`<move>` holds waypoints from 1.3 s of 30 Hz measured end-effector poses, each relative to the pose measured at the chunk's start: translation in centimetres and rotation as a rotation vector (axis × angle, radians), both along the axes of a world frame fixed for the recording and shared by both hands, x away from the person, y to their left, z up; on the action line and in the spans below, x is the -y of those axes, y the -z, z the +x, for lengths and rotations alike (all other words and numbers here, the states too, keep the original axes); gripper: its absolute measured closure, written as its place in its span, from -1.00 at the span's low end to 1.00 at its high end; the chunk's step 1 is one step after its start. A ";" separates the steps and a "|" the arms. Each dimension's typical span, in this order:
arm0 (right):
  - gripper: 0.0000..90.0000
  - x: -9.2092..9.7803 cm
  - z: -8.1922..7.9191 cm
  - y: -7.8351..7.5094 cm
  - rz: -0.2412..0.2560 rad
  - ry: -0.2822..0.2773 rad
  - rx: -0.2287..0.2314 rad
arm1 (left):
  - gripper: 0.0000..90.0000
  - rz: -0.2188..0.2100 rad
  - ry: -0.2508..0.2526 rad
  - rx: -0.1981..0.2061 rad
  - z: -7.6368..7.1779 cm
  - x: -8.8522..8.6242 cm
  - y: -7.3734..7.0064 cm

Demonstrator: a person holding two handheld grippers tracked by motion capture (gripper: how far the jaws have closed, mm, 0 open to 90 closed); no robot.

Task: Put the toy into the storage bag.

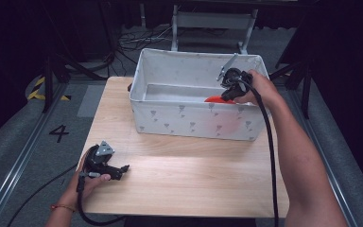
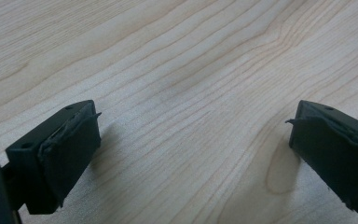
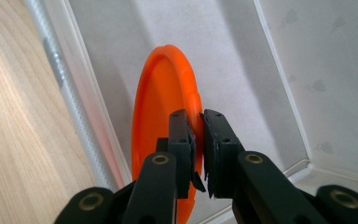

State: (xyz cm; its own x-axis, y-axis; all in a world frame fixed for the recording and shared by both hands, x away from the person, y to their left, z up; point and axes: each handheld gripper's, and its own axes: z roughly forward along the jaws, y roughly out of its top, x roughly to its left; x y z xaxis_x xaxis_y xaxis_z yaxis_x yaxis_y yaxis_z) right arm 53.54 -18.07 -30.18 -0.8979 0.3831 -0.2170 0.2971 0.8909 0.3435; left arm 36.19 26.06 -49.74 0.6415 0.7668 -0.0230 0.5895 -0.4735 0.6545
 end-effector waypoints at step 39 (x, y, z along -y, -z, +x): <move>0.31 2.7 -1.4 -2.3 0.187 0.054 0.069 | -0.95 -0.004 -0.005 -0.004 -0.1 0.0 0.0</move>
